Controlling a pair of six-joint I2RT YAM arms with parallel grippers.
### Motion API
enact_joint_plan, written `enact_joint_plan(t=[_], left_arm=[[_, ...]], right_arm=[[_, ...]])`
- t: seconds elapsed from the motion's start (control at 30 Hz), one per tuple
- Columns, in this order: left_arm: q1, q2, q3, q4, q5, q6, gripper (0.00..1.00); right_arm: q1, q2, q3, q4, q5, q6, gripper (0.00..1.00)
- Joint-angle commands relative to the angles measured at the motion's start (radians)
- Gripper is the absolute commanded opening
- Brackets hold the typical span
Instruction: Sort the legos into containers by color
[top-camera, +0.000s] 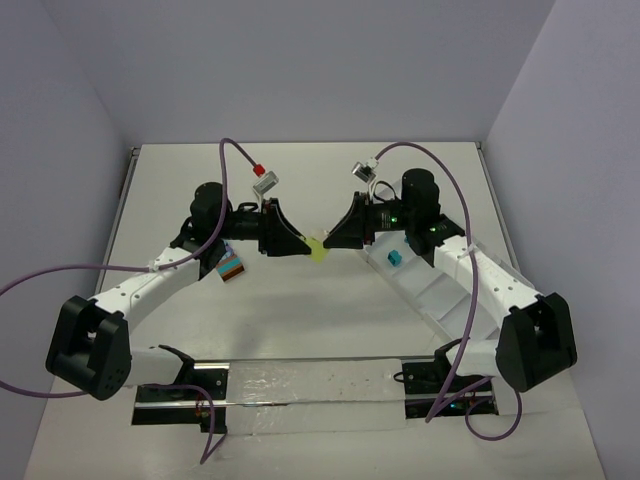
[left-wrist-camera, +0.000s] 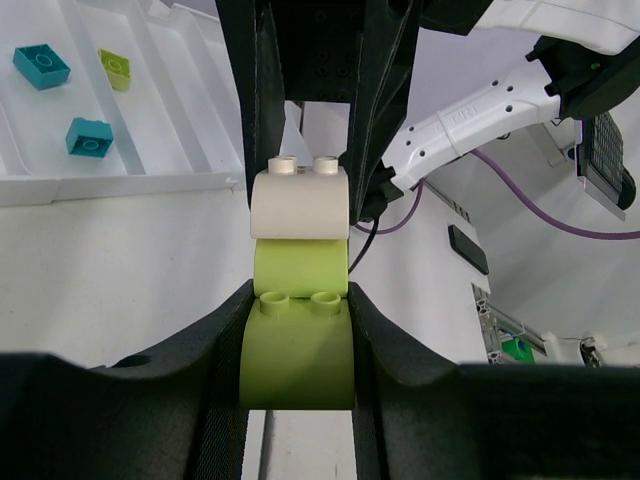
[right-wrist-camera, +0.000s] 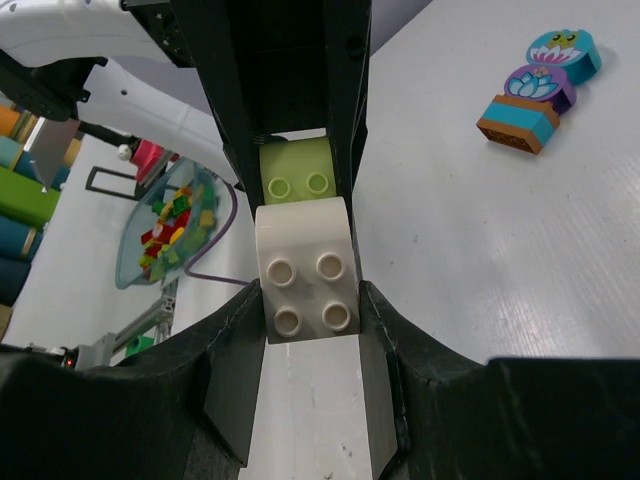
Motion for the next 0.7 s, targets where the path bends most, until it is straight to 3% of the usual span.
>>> enact_joint_plan(t=[0.0,0.13,0.33,0.53,0.67], left_arm=[[0.004,-0.042,0.009,-0.065,0.006,0.098,0.0],[0.007,-0.035,0.025,-0.153,-0.02,0.133,0.0],[0.007,-0.014,-0.058,0.036,-0.036,-0.011,0.0],[0.007,-0.001,0.033,-0.21,-0.218,0.065,0.0],[0.007,-0.007,0.087,-0.302,-0.333,0.057,0.0]], right_arm=[[-0.03,-0.062,-0.009,-0.005,0.191,0.02,0.0],[-0.053,-0.082,-0.007,-0.043,0.252,0.023,0.0],[-0.062,-0.114,0.019,-0.159,0.407,-0.002,0.0],[-0.118,-0.16,0.092,-0.515,0.999,-0.007,0.0],[-0.257,-0.213,0.032,-0.648,1.207,0.048,0.0]])
